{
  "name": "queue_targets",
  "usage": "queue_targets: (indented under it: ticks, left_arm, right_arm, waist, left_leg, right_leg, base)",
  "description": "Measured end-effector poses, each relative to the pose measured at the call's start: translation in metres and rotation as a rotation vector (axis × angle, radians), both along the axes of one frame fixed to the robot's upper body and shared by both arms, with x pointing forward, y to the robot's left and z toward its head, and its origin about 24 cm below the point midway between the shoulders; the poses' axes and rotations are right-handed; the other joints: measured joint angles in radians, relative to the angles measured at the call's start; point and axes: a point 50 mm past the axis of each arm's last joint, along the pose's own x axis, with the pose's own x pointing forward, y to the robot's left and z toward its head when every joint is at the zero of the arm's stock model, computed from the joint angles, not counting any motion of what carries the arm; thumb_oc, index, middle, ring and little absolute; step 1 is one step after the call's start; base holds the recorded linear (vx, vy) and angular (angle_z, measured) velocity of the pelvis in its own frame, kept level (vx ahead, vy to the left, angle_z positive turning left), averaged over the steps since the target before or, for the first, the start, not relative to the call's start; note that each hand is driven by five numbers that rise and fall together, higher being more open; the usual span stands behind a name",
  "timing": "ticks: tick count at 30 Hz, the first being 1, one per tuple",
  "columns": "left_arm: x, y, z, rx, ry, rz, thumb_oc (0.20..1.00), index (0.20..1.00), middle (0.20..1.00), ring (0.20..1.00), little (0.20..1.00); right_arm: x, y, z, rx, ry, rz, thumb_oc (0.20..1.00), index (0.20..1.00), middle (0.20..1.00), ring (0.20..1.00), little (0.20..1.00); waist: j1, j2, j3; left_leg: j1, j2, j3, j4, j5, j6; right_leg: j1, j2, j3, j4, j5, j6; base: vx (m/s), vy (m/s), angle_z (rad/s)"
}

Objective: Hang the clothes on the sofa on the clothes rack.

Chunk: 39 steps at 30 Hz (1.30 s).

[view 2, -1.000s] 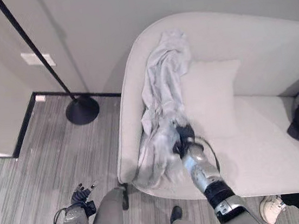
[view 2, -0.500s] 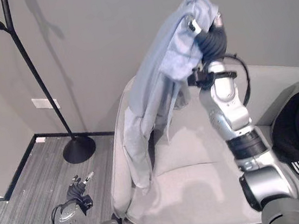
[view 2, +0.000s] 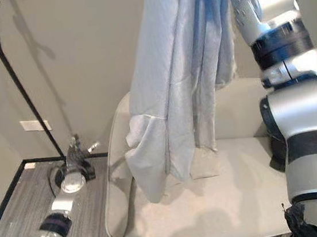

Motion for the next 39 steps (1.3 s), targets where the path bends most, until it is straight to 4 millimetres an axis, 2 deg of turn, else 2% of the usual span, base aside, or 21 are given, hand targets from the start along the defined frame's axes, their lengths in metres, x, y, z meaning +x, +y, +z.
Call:
queue_targets:
  ticks: [2, 6, 8, 12, 14, 18, 20, 22, 25, 29, 30, 31, 34, 39]
  left_arm:
    - [0.007, 0.0, 0.009, 0.031, -0.034, 0.017, 1.0, 1.0, 1.0, 1.0, 1.0]
    - [0.009, -0.001, 0.014, 0.033, -0.067, 0.037, 1.0, 1.0, 1.0, 1.0, 1.0]
    - [0.012, -0.013, 0.026, -0.011, -0.126, 0.004, 1.0, 1.0, 1.0, 1.0, 1.0]
    - [0.014, -0.044, 0.048, -0.104, -0.252, -0.105, 1.0, 1.0, 1.0, 1.0, 1.0]
    - [0.009, -0.075, 0.061, -0.248, -0.31, -0.25, 1.0, 1.0, 1.0, 1.0, 1.0]
    - [-0.011, -0.128, 0.073, -0.531, -0.341, -0.49, 1.0, 1.0, 1.0, 1.0, 1.0]
    - [-0.02, -0.152, 0.068, -0.625, -0.282, -0.625, 1.0, 1.0, 1.0, 1.0, 1.0]
    - [-0.024, -0.16, 0.065, -0.66, -0.251, -0.676, 1.0, 1.0, 1.0, 1.0, 1.0]
    - [-0.03, -0.178, 0.06, -0.709, -0.187, -0.769, 1.0, 1.0, 1.0, 1.0, 1.0]
    - [-0.034, -0.209, 0.061, -0.723, -0.105, -0.922, 1.0, 1.0, 1.0, 1.0, 1.0]
    - [-0.035, -0.215, 0.061, -0.709, -0.094, -0.951, 0.329, 0.329, 0.329, 0.329, 0.329]
    - [-0.035, -0.218, 0.061, -0.709, -0.087, -0.967, 0.2, 0.2, 0.2, 0.2, 0.2]
    - [-0.034, -0.226, 0.055, -0.72, -0.028, -0.984, 0.2, 0.2, 0.2, 0.2, 0.2]
    - [-0.029, -0.218, 0.05, -0.699, -0.013, -0.951, 0.2, 0.2, 0.2, 0.2, 0.2]
  right_arm:
    - [0.0, 0.006, 0.006, 0.011, -0.002, 0.017, 0.2, 0.2, 0.2, 0.2, 0.2]
    - [0.002, 0.017, 0.003, 0.002, -0.003, 0.043, 0.2, 0.2, 0.2, 0.2, 0.2]
    - [-0.001, 0.023, 0.0, 0.006, -0.012, 0.088, 0.2, 0.2, 0.2, 0.2, 0.2]
    - [0.003, 0.045, -0.015, -0.017, 0.008, 0.166, 0.2, 0.2, 0.2, 0.2, 0.2]
    - [0.003, 0.053, -0.028, -0.037, 0.022, 0.202, 0.2, 0.2, 0.2, 0.2, 0.2]
    - [0.012, 0.069, -0.047, -0.044, 0.084, 0.242, 0.2, 0.2, 0.2, 0.2, 0.2]
    - [0.014, 0.084, -0.054, -0.064, 0.118, 0.274, 0.2, 0.2, 0.2, 0.2, 0.2]
    - [0.013, 0.093, -0.057, -0.072, 0.119, 0.29, 0.2, 0.2, 0.2, 0.2, 0.2]
    - [0.012, 0.105, -0.06, -0.08, 0.125, 0.317, 0.2, 0.2, 0.2, 0.2, 0.2]
    - [0.01, 0.13, -0.069, -0.077, 0.156, 0.385, 0.2, 0.2, 0.2, 0.2, 0.2]
    - [0.009, 0.135, -0.07, -0.075, 0.158, 0.398, 0.2, 0.2, 0.2, 0.2, 0.2]
    - [0.008, 0.137, -0.07, -0.077, 0.159, 0.405, 0.2, 0.2, 0.2, 0.2, 0.2]
    - [0.006, 0.144, -0.072, -0.08, 0.162, 0.423, 0.2, 0.2, 0.2, 0.2, 0.2]
    - [0.009, 0.14, -0.073, -0.081, 0.172, 0.402, 0.2, 0.2, 0.2, 0.2, 0.2]
  waist:
    - [-0.004, 0.004, -0.028]
    - [-0.018, 0.015, -0.061]
    - [-0.029, 0.015, -0.067]
    - [-0.038, 0.027, -0.074]
    - [-0.038, 0.033, -0.076]
    - [-0.039, 0.042, -0.083]
    - [-0.042, 0.059, -0.079]
    - [-0.042, 0.066, -0.081]
    - [-0.044, 0.068, -0.081]
    - [-0.048, 0.068, -0.08]
    - [-0.048, 0.067, -0.08]
    - [-0.05, 0.067, -0.08]
    - [-0.074, 0.066, -0.078]
    - [-0.095, 0.076, -0.066]
  left_leg:
    - [0.004, 0.007, 0.014, -0.014, 0.004, -0.008]
    - [0.019, 0.01, 0.021, -0.047, 0.023, -0.007]
    - [0.025, 0.013, 0.023, -0.061, 0.03, -0.011]
    - [0.033, 0.014, 0.023, -0.077, 0.039, -0.009]
    - [0.033, 0.014, 0.024, -0.076, 0.039, -0.009]
    - [0.033, 0.015, 0.028, -0.076, 0.039, -0.009]
    - [0.033, 0.024, 0.034, -0.074, 0.039, -0.009]
    - [0.032, 0.028, 0.041, -0.074, 0.039, -0.009]
    - [0.031, 0.03, 0.04, -0.075, 0.043, -0.007]
    - [0.032, 0.03, 0.04, -0.076, 0.043, -0.007]
    - [0.032, 0.029, 0.04, -0.076, 0.043, -0.007]
    - [0.032, 0.03, 0.041, -0.076, 0.042, -0.008]
    - [0.032, 0.03, 0.043, -0.076, 0.042, -0.008]
    - [0.035, 0.034, 0.052, -0.075, 0.039, -0.012]
  right_leg:
    - [-0.01, 0.004, 0.011, -0.004, 0.0, -0.005]
    - [-0.016, 0.007, 0.022, -0.004, 0.002, -0.007]
    - [-0.017, 0.011, 0.023, -0.005, 0.001, -0.01]
    - [-0.017, 0.013, 0.024, -0.004, 0.0, -0.016]
    - [-0.018, 0.013, 0.025, -0.004, 0.0, -0.017]
    - [-0.02, 0.012, 0.033, -0.003, 0.001, -0.017]
    - [-0.026, 0.019, 0.041, -0.003, 0.003, -0.021]
    - [-0.032, 0.021, 0.048, -0.004, 0.006, -0.021]
    - [-0.032, 0.024, 0.048, -0.004, 0.009, -0.017]
    - [-0.033, 0.024, 0.05, 0.001, 0.009, -0.017]
    - [-0.033, 0.024, 0.05, 0.001, 0.009, -0.017]
    - [-0.034, 0.024, 0.051, 0.001, 0.009, -0.017]
    - [-0.035, 0.024, 0.055, 0.003, 0.008, -0.017]
    - [-0.04, 0.023, 0.065, 0.007, 0.008, -0.017]
  base:
    - [0.01, -0.013, -0.16]
    - [0.01, -0.017, -0.08]
    - [0.0, 0.0, 0.0]
    - [0.0, 0.0, 0.0]
    - [0.0, 0.0, 0.0]
    - [-0.01, -0.007, -0.02]
    - [-0.03, -0.034, -0.11]
    - [-0.01, -0.02, -0.13]
    - [0.0, -0.004, -0.01]
    - [0.0, 0.0, 0.0]
    - [0.0, 0.0, 0.0]
    - [0.0, 0.0, 0.0]
    - [0.0, -0.004, -0.02]
    - [0.0, -0.012, -0.05]
